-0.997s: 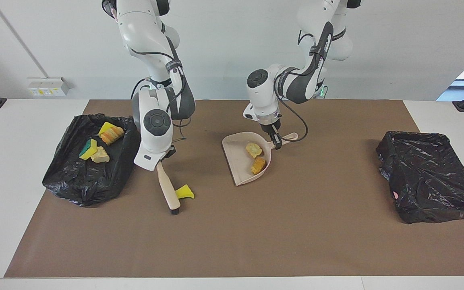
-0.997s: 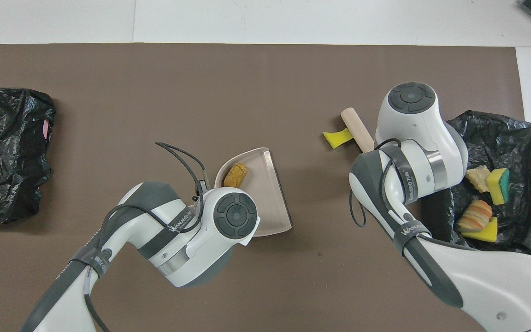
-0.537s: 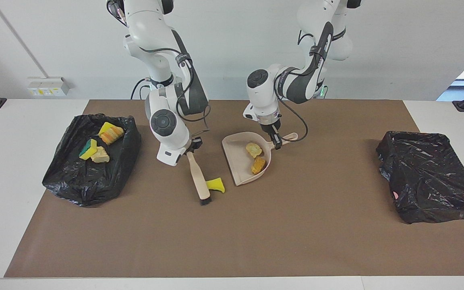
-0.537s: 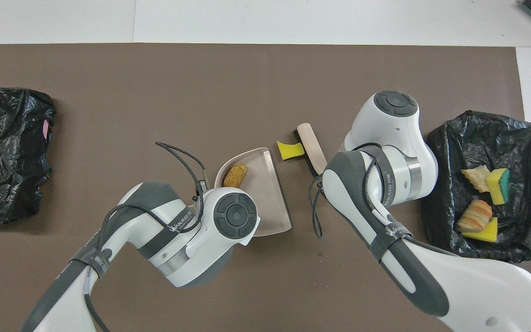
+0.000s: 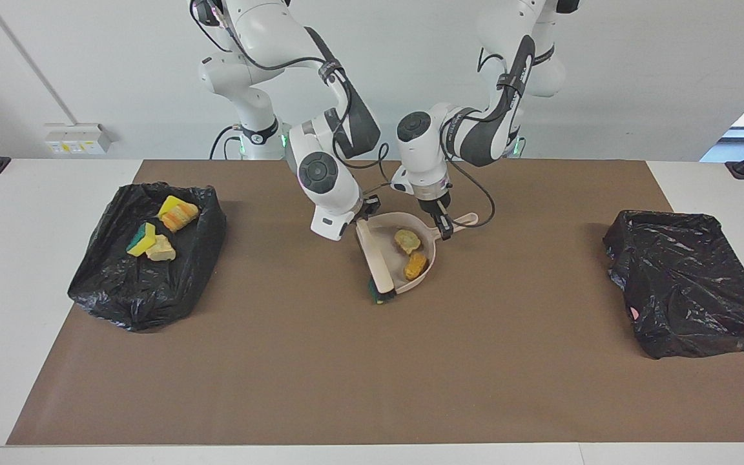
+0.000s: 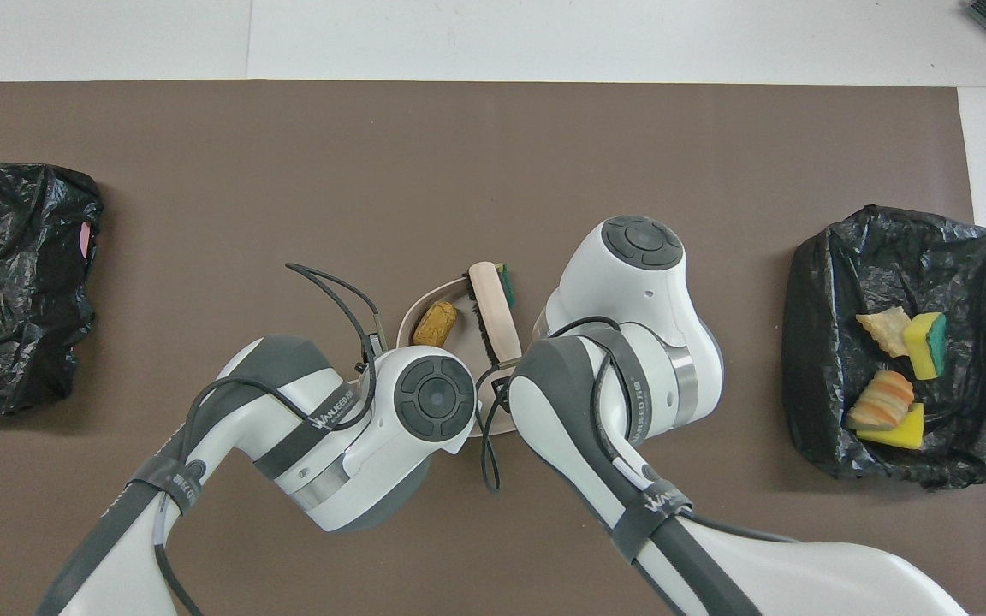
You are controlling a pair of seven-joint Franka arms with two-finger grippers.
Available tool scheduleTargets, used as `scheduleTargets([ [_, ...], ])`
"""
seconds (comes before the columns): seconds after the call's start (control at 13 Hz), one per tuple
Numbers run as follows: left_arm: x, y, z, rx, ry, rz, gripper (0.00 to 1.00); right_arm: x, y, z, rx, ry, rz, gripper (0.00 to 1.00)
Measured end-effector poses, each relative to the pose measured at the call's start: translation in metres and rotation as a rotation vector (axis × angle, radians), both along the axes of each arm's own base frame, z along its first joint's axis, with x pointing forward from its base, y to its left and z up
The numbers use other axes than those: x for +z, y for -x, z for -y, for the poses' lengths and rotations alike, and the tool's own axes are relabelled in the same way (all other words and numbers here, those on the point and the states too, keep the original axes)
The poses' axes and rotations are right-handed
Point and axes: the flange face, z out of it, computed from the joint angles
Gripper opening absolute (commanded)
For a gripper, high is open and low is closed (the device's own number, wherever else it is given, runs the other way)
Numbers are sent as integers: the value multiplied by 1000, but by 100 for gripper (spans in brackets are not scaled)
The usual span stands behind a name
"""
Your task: Sweep and dump trash in bin
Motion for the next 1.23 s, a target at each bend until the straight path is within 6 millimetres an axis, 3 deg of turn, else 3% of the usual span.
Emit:
scheduleTargets([
  [0.23,0,-1,-1,8,4,-4,0,2,8,-15,-25,-2,1,0],
  [0.54,-1,-4,-5,23,12,-7,0,20,4,-6,-89,4,5,0],
  [0.69,-2,-7,-8,31,16,-7,0,47,6,7,-113,4,-12,0],
  [0.92,-2,-11,-12,14,17,-13,0,79,2,48,-144,6,-33,0],
  [1.23,7,-34,-44,-38,20,-30,0,76,0,61,-137,81,-14,0],
])
